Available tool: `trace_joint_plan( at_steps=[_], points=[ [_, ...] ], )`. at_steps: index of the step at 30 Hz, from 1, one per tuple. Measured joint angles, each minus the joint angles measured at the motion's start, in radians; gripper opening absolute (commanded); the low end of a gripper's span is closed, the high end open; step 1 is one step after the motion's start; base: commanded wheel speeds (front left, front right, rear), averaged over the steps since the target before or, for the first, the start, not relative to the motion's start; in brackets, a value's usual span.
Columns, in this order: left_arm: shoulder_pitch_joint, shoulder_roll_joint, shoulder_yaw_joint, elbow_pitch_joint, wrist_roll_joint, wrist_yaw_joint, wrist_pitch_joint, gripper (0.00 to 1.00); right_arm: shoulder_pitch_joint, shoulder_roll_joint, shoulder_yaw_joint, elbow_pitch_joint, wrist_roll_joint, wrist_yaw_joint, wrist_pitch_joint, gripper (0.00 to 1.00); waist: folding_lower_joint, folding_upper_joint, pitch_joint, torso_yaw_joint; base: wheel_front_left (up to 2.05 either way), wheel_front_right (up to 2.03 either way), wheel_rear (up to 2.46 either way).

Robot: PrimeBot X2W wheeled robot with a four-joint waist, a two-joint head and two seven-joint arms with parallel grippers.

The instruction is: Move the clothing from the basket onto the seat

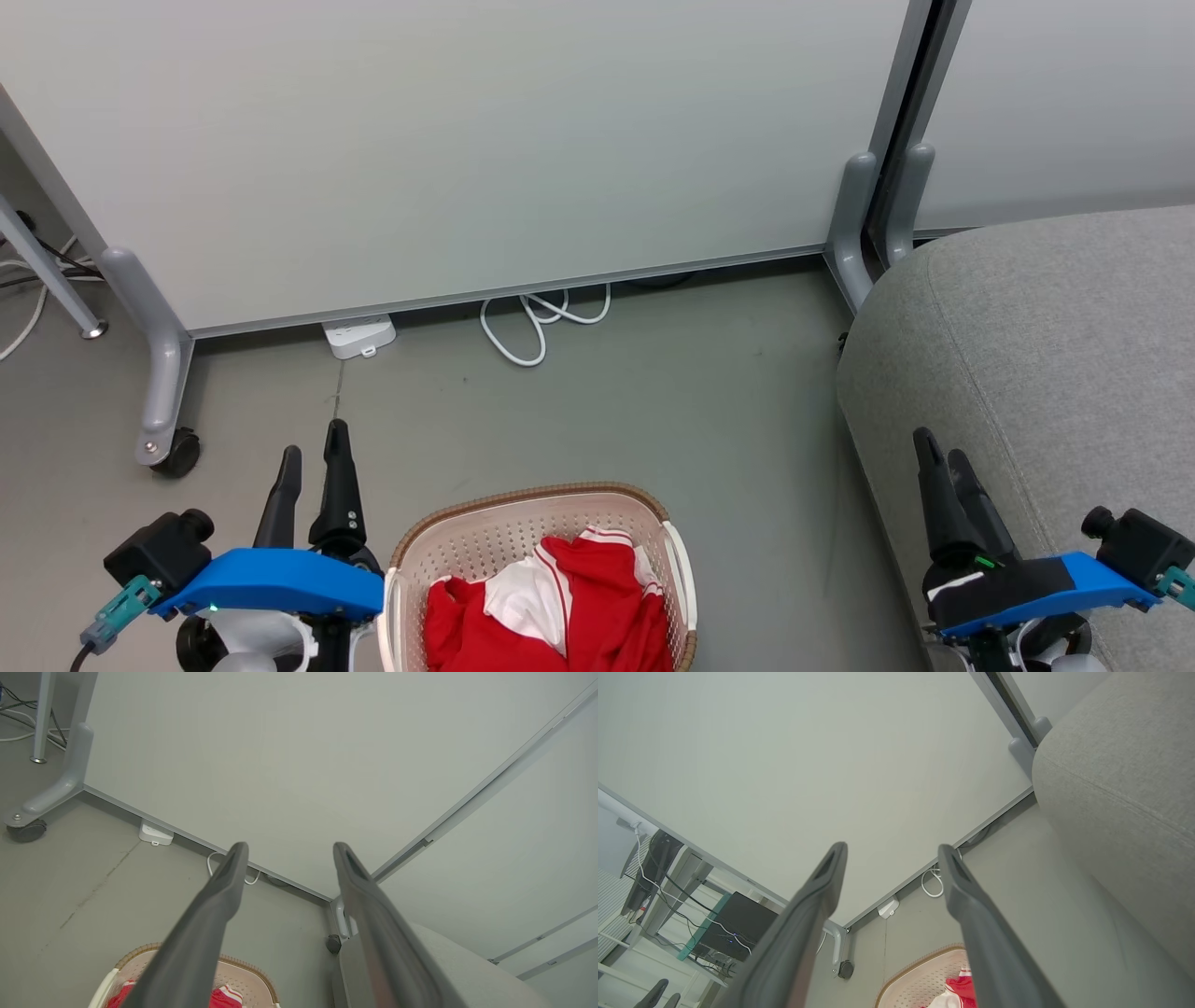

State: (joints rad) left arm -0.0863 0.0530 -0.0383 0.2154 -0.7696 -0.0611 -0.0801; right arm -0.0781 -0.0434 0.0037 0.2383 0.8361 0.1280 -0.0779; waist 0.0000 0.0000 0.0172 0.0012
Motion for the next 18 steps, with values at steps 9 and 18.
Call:
trace_joint_plan(
  at_steps=[9, 18],
  points=[
    [-0.005, 0.01, -0.036, 0.016, 0.113, 0.015, -0.028, 1.0, -0.003, -0.001, 0.01, 0.009, -0.132, 0.001, -0.029, 1.0, 0.0, 0.0, 0.001, 0.0, 0.0, 0.0, 0.0],
    [-0.014, 0.02, -0.06, 0.024, 0.212, 0.025, -0.053, 1.0, -0.013, -0.001, 0.011, 0.026, -0.246, 0.001, -0.054, 1.0, 0.0, 0.0, 0.001, 0.0, 0.0, 0.0, 0.0]
  ],
)
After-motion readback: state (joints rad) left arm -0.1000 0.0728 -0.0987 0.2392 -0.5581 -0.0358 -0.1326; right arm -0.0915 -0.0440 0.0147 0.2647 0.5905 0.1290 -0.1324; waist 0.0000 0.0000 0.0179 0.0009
